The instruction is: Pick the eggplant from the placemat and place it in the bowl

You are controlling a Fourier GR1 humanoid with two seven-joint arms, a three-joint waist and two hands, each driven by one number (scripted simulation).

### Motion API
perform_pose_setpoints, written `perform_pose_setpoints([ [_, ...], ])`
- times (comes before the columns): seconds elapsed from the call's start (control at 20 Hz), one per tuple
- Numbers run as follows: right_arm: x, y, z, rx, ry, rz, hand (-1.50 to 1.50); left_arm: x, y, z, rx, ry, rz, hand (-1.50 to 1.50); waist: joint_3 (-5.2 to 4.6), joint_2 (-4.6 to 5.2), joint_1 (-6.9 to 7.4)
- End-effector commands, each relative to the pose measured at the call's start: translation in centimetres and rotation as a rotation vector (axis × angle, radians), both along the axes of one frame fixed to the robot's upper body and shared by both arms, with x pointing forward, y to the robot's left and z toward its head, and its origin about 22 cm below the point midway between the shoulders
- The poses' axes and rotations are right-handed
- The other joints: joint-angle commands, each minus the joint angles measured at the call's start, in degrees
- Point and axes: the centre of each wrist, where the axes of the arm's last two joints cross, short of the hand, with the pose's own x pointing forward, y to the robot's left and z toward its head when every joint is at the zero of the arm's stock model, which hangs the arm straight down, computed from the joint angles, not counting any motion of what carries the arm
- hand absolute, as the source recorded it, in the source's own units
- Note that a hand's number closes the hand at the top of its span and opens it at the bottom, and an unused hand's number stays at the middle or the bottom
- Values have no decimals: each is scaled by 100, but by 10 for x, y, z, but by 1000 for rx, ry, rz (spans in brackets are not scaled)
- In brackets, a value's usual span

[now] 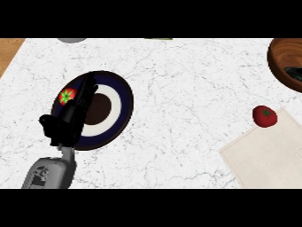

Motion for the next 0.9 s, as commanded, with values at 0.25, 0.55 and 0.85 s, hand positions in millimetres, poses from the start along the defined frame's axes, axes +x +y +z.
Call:
perform_pose_setpoints([
  [0.25, -4, -14, 17, 166, -315, 18, -150, -8, -12, -2, -9, 14, -2, 0, 0, -29, -17],
  [0.55, -16, -34, 30, 287, -335, -22, -150, -17, 11, -19, 2, 17, 31, 0, -14, -61, -88],
  [0.85, -49, -73, 27, 445, -380, 9, -150, 7, 10, 1, 9, 12, 34, 0, -9, -64, -189],
])
